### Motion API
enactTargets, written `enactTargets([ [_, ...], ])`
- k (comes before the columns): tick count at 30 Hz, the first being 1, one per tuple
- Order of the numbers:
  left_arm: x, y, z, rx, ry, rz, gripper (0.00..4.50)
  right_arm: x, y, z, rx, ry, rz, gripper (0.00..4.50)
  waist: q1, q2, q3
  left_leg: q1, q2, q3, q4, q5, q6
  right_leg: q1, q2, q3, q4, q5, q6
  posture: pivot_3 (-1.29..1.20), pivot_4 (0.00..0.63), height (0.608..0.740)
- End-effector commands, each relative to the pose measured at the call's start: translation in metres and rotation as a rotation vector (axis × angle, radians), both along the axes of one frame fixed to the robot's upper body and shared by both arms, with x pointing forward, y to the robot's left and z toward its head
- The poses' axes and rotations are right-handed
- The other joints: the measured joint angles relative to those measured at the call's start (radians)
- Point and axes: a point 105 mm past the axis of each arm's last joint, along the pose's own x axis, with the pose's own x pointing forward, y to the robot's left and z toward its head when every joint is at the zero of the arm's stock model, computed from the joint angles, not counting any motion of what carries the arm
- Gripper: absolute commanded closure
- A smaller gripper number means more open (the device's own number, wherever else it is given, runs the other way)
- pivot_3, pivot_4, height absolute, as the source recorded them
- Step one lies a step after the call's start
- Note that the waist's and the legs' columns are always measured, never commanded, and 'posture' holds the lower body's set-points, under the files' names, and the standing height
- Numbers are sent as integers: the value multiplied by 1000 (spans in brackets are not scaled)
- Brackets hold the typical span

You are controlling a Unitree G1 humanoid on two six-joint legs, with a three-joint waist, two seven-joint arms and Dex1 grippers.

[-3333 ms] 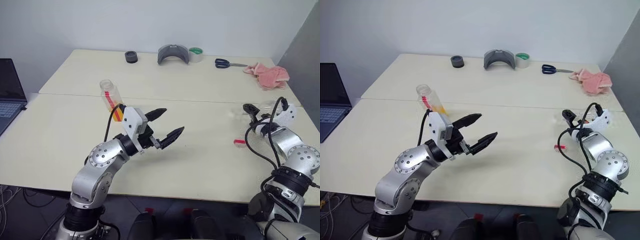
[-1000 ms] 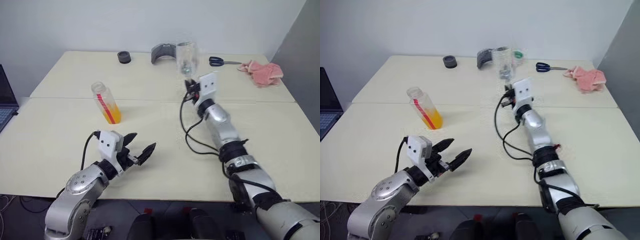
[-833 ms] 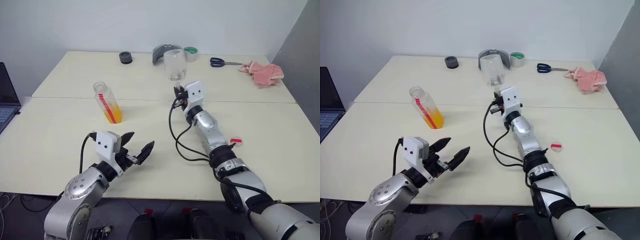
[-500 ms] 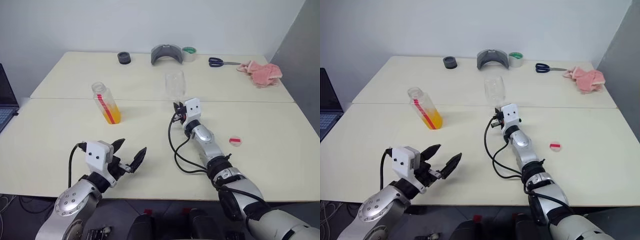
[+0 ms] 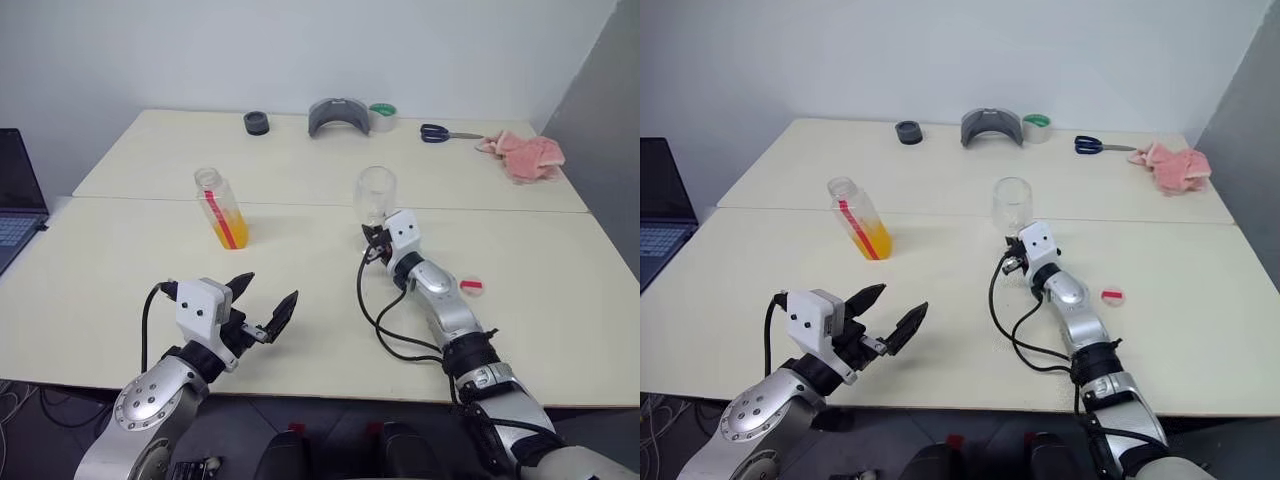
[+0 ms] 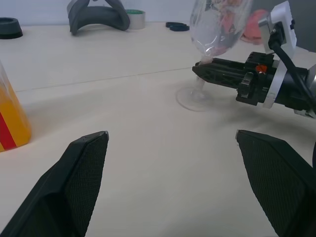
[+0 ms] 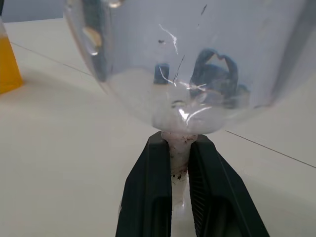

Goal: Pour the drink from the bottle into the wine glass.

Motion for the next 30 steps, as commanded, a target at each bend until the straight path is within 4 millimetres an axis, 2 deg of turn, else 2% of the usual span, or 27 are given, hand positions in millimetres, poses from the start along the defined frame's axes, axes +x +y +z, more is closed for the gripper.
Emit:
enactTargets([
  [1, -1, -2, 7, 0, -35, -2, 0, -1, 2, -18, -47, 73, -2, 4287, 0, 0, 0, 0, 0, 0, 0, 0, 0, 0, 0, 0, 0, 0, 0, 0, 150, 740],
  [9, -7, 8, 9, 13, -37, 52, 0, 6, 50, 22, 51, -13, 129, 4287, -20, 0, 1, 0, 2, 2, -1, 0, 0, -3, 2, 1, 1, 0, 0, 0, 150, 740],
  [11, -9, 10, 9, 20, -36, 62, 0, 5, 61, 26, 64, -11, 170, 4287, -28, 0, 3, -1, 3, 2, -1, 0, 0, -4, 2, 1, 1, 0, 0, 0, 150, 740],
  [19, -10, 16, 11, 41, -55, 107, 0, 10, 78, 25, 48, 14, 241, 4287, -32, -1, 5, -2, 2, 1, -2, 0, 0, -4, 2, 0, 1, -1, -1, 0, 150, 740],
  [25, -8, 13, 12, 38, -61, 107, 0, 11, 79, 15, 14, 28, 240, 4287, -32, -1, 5, -2, 2, 1, -2, 0, 0, -4, 1, 0, 0, -1, -1, 0, 150, 740],
  [26, -7, 13, 12, 38, -62, 106, 0, 11, 79, 15, 16, 29, 242, 3599, -32, -1, 5, -2, 2, 1, -2, 0, 0, -4, 1, 0, 0, -1, -1, 0, 150, 740],
  [30, -6, 14, 12, 40, -62, 104, 0, 10, 74, 9, 5, 33, 245, 2317, -32, 0, 7, -2, 2, 1, -2, 0, 0, -4, 1, 0, 0, -1, -1, 0, 150, 740],
])
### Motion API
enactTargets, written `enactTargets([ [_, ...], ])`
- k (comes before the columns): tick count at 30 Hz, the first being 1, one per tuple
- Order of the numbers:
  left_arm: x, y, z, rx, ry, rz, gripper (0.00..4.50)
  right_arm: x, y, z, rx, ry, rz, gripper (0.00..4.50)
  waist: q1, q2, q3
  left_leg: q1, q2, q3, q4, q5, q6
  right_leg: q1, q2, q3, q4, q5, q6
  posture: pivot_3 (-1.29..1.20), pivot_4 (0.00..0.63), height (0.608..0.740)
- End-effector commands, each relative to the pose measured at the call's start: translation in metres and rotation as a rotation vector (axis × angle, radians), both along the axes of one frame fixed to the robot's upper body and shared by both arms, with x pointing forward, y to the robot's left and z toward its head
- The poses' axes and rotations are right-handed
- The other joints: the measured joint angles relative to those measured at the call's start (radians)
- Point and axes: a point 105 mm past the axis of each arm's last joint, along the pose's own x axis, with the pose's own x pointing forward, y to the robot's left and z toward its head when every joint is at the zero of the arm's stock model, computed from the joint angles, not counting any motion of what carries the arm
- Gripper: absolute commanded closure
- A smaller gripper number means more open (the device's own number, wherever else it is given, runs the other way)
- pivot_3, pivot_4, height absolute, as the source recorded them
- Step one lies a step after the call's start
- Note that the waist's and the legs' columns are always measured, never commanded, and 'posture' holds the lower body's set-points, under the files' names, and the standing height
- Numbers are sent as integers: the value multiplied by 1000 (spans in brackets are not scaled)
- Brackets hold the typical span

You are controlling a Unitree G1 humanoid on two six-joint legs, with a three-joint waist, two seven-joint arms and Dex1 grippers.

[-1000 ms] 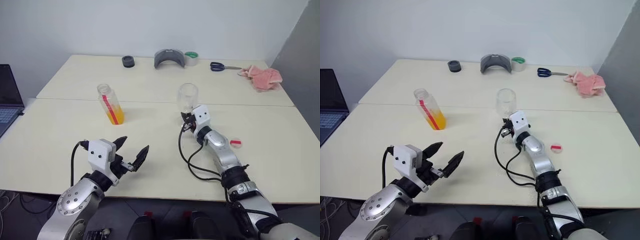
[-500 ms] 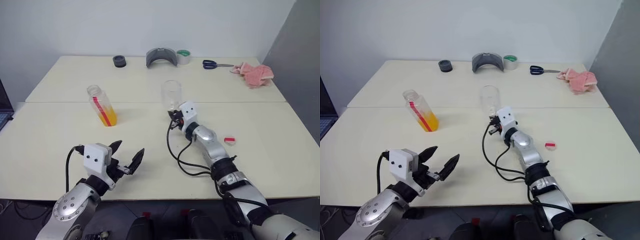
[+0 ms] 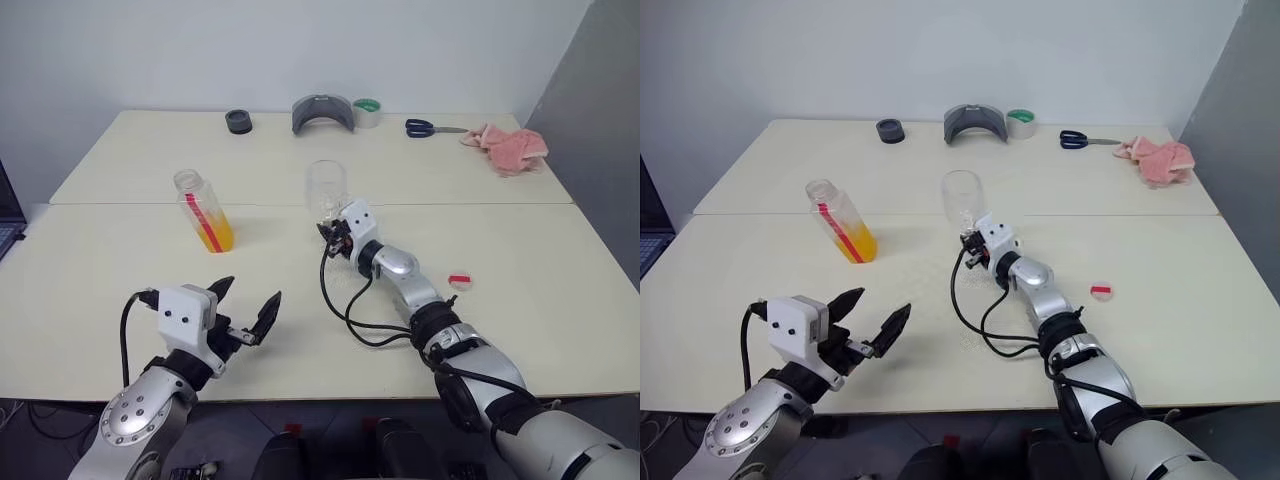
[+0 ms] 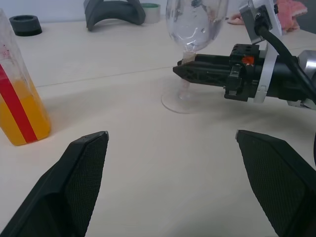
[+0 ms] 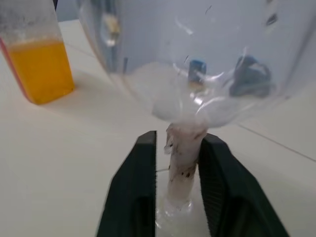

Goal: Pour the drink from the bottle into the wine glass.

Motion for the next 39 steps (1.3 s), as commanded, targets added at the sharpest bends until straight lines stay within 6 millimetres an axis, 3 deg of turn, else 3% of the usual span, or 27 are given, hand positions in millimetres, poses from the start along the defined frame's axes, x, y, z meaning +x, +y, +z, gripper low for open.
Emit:
enactTargets([
  [1, 0, -4, 11, 8, -51, -14, 0, -1, -1, 6, 1, -39, 19, 1958, 0, 0, 1, 0, 0, 0, 0, 0, 0, 0, 0, 0, 0, 0, 0, 0, 150, 740],
  [6, 7, -2, 6, 1, -57, 31, 0, -8, -24, -3, 0, -43, 22, 222, 5, 0, 1, -1, -1, -1, 0, 0, 0, 0, -1, 0, -1, 0, 0, 0, 150, 740],
  [7, 8, -1, 5, -5, -55, 44, 0, -10, -29, -3, -3, -47, 21, 67, 5, 0, 1, -2, -1, -1, 0, 0, 0, 0, -1, 0, -1, 0, 0, 0, 150, 740],
  [11, 12, 4, -2, -18, -57, 125, 0, -24, -70, 12, -10, -98, 8, 67, 11, 0, 2, -3, -2, -1, 0, 0, 0, 0, -2, 0, -2, 0, 0, 0, 150, 740],
  [19, 36, 40, -10, -10, -99, 366, 0, -86, -107, 60, -37, -121, 105, 67, 24, -1, 3, -3, 0, -3, 0, 0, 0, 0, -1, 0, -2, -1, 2, 0, 150, 740],
  [28, 65, 57, -16, 8, -138, 488, 0, -129, -125, 78, -103, -69, 225, 67, 39, -10, 8, -5, -2, -3, 1, 0, 0, 0, -1, -2, -3, -2, 3, 0, 150, 740],
  [33, 80, 69, -18, 59, -151, 507, 0, -138, -126, 87, -84, -44, 249, 67, 40, -12, 9, -6, -2, -4, 1, 0, 0, -1, -1, -3, -4, -2, 3, 0, 150, 740],
  [39, 92, 70, -17, 61, -170, 475, 0, -142, -128, 93, -65, -21, 223, 67, 51, -13, 10, -9, -2, -6, 1, 0, 0, -1, -2, -3, -5, -2, 3, 0, 150, 740],
])
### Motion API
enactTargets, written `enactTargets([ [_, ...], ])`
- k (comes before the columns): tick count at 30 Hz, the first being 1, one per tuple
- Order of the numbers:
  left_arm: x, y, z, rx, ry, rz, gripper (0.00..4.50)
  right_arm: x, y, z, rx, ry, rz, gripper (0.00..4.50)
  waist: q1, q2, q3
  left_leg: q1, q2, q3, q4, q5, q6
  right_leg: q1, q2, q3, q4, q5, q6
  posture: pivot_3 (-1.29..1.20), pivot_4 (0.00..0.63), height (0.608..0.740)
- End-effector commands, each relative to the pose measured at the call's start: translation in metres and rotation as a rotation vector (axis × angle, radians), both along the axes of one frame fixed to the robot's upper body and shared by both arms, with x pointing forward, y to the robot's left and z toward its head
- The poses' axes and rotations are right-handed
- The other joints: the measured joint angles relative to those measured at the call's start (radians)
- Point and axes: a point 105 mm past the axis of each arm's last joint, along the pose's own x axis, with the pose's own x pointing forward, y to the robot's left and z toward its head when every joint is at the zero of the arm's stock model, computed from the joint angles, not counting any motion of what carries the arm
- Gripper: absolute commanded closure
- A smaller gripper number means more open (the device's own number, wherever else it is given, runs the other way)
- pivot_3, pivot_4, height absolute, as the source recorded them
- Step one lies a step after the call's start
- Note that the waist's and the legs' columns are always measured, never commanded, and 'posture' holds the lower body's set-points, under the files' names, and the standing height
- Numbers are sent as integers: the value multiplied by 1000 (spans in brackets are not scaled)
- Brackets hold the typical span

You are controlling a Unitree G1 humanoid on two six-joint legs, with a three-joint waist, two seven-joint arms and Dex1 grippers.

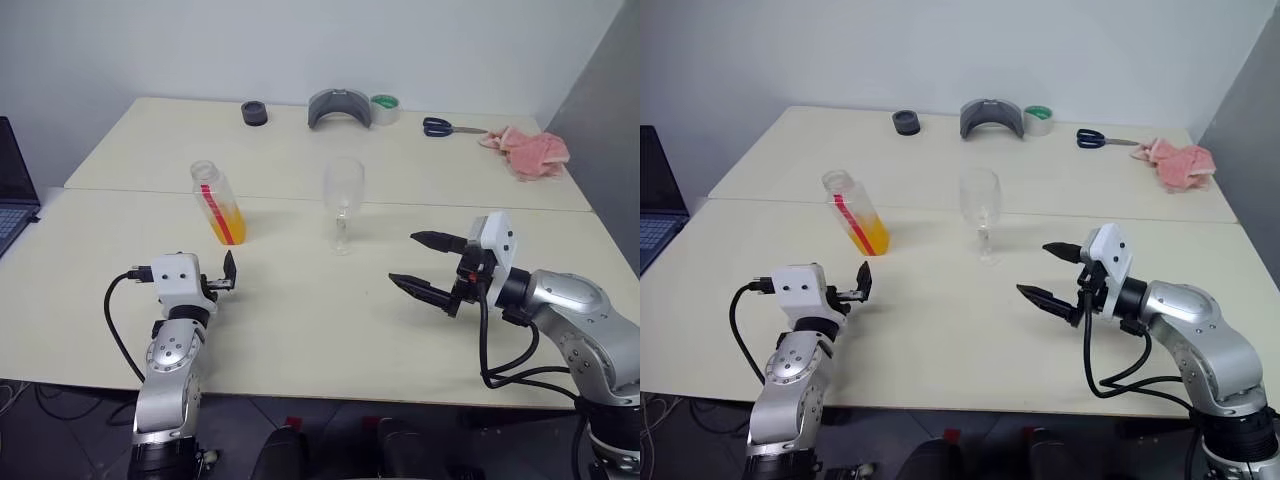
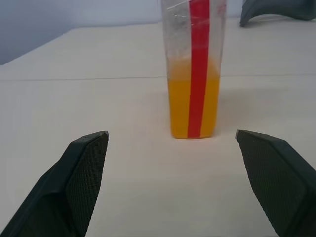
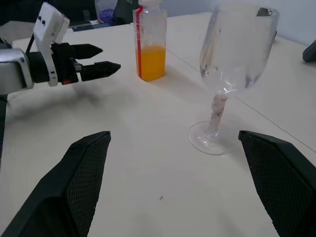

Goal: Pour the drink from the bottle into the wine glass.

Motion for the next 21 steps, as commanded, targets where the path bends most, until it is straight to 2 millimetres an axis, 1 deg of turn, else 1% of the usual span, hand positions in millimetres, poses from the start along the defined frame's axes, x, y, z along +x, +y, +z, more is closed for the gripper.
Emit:
enactTargets([
  [1, 8, -2, 14, 15, -59, -33, 0, -5, -3, 17, 23, -39, -17, 67, 5, 0, 0, 0, 0, -1, 0, 0, 0, 0, 0, 0, 0, 0, 0, 0, 150, 740],
  [5, 20, -6, 18, 8, -72, -73, 0, -7, -2, 19, 29, -33, -25, 67, 8, 0, 0, -3, -1, -5, 1, 0, 0, 0, 0, -4, -1, 0, 0, 0, 150, 740],
  [11, 37, -6, 22, 2, -79, -95, 0, -8, -4, 22, 27, -32, -34, 67, 7, 0, 0, -5, -1, -8, 1, 0, 0, 0, 0, -7, -2, 0, 0, 0, 150, 740],
  [21, 66, -9, 37, 34, -103, -173, 0, -9, -7, 24, 26, -31, -61, 67, 8, 0, 0, -6, -1, -9, 1, 0, 0, 0, 0, -9, -2, 0, 0, 0, 150, 740],
])
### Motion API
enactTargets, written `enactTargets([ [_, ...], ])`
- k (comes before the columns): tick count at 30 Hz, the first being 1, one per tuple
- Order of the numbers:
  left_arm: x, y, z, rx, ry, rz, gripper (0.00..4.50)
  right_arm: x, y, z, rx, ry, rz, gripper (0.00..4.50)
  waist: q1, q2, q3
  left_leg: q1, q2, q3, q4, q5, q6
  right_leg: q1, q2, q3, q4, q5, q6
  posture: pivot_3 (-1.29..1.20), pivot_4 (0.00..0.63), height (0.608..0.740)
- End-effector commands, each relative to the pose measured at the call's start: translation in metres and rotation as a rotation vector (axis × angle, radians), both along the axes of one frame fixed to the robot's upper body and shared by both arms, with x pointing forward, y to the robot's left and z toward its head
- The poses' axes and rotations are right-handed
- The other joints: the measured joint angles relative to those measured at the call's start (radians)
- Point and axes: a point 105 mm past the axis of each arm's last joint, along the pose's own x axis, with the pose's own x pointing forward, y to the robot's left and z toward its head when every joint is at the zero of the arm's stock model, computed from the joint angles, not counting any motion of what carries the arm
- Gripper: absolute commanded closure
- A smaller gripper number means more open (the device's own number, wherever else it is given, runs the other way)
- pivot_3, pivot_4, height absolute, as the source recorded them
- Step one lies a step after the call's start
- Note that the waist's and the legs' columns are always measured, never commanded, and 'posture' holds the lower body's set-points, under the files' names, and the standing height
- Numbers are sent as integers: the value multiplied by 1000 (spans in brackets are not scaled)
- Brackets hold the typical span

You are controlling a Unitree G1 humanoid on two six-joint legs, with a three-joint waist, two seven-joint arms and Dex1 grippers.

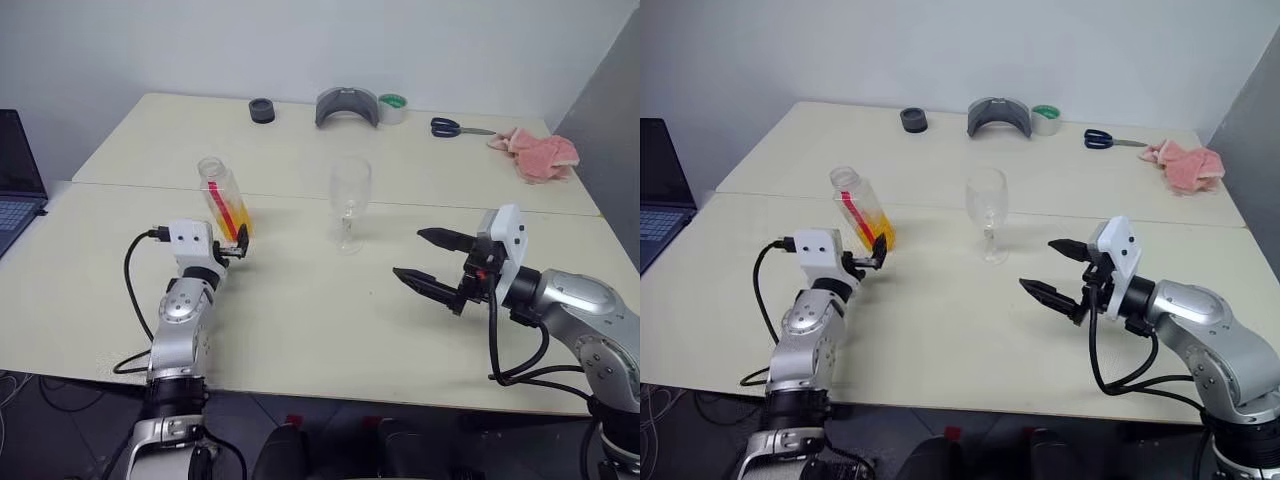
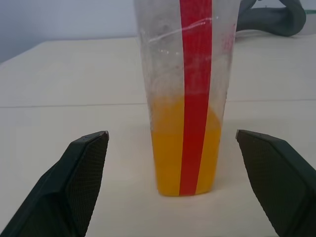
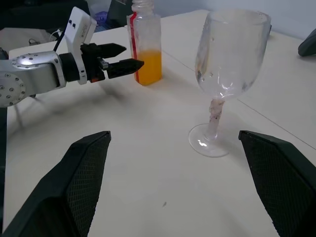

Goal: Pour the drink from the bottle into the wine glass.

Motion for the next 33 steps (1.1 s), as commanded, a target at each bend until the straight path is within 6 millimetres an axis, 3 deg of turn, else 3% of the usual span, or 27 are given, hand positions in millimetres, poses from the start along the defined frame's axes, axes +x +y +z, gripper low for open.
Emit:
enactTargets([
  [1, 9, 0, 15, 23, -52, -26, 0, -5, -2, 14, 1, -56, -5, 67, 0, 0, 0, 0, 0, 0, 0, 0, 0, 0, 0, 0, 0, 0, 0, 0, 150, 740],
  [10, 32, 8, 28, 46, -91, -8, 0, -9, -2, 17, 0, -62, -9, 67, 0, 0, 0, -1, 0, -2, 1, 0, 0, 0, -1, -7, 0, 0, 0, 0, 150, 740],
  [19, 47, 8, 18, 59, -71, -10, 0, -13, -4, 19, 2, -59, -18, 67, 2, 0, 0, -2, -1, -6, 1, 0, 0, 0, -3, -15, 1, 0, 0, 0, 150, 740],
  [22, 49, 8, 19, 65, -82, -10, 602, -13, -5, 18, 3, -54, -28, 0, 2, 0, 0, -3, -1, -7, 1, 0, 0, 0, -3, -15, 1, 0, 0, 0, 150, 740],
  [29, 50, 8, 27, 65, -114, -19, 2705, -12, -5, 18, 9, -49, -40, 0, 1, 0, 0, -2, -1, -7, 1, 0, 0, 0, -3, -15, 1, 0, 0, 0, 150, 740],
  [33, 50, 7, 31, 79, -129, -26, 2831, -11, -4, 18, 12, -50, -41, 0, 1, 0, 0, -3, -1, -7, 1, 0, 0, 0, -3, -16, 2, 0, 0, 0, 150, 740],
])
